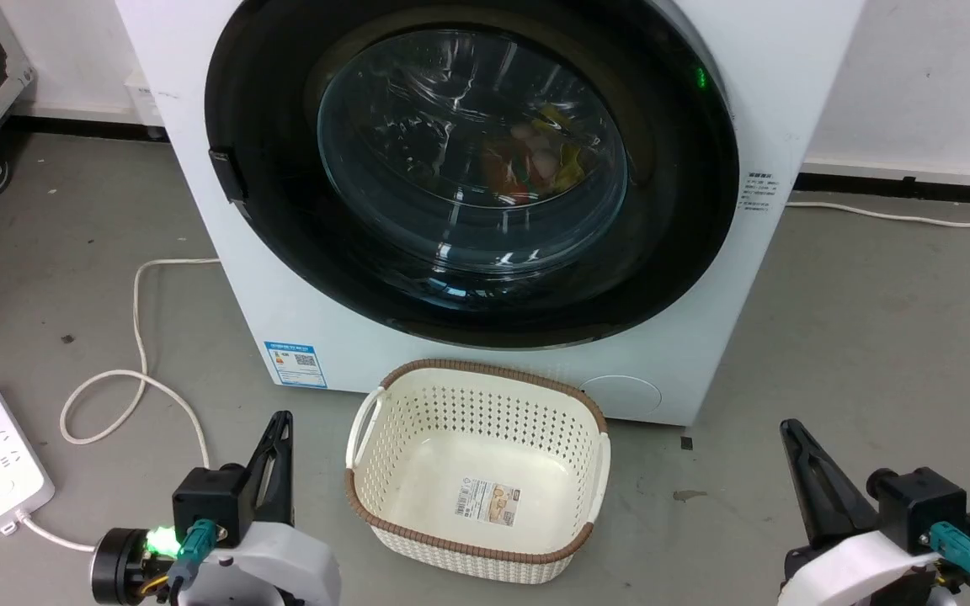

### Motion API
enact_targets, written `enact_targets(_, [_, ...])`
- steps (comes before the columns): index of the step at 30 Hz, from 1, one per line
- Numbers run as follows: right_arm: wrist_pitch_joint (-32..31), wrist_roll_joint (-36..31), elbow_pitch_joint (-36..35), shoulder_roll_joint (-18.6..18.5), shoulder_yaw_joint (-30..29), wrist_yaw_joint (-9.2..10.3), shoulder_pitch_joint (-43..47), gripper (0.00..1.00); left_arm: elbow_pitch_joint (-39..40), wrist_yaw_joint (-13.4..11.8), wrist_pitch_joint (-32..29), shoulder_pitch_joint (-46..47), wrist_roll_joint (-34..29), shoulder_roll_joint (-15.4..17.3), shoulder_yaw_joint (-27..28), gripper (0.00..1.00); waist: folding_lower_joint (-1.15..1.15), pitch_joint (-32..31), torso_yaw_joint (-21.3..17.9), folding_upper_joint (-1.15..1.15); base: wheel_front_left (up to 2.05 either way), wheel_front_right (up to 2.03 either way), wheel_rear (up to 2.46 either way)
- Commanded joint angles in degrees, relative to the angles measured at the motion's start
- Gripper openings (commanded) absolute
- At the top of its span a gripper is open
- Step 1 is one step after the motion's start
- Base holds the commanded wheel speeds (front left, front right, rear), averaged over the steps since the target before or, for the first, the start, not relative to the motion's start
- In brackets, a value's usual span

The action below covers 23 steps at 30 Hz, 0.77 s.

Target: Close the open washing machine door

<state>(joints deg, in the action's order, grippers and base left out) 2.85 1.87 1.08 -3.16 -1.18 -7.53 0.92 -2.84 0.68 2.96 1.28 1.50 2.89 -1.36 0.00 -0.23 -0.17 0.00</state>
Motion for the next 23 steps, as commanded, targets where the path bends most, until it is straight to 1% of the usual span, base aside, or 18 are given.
enact_targets(1, [-0.28,-0.62,-0.51,0.23,0.22,0.04,-0.66,0.00,0.62,-0.21,-0.41,-0.73,-0.65,0.00,0.20,0.00,0.00,0.02,0.02,0.00,0.00,0.00,0.00])
enact_targets(23, [-2.85,-1.87,-1.08,0.28,1.18,0.04,-0.92,0.00,2.84,-0.68,-2.96,-1.28,-1.50,-0.02,1.36,0.00,0.00,0.23,0.17,0.00,0.00,0.00,0.00])
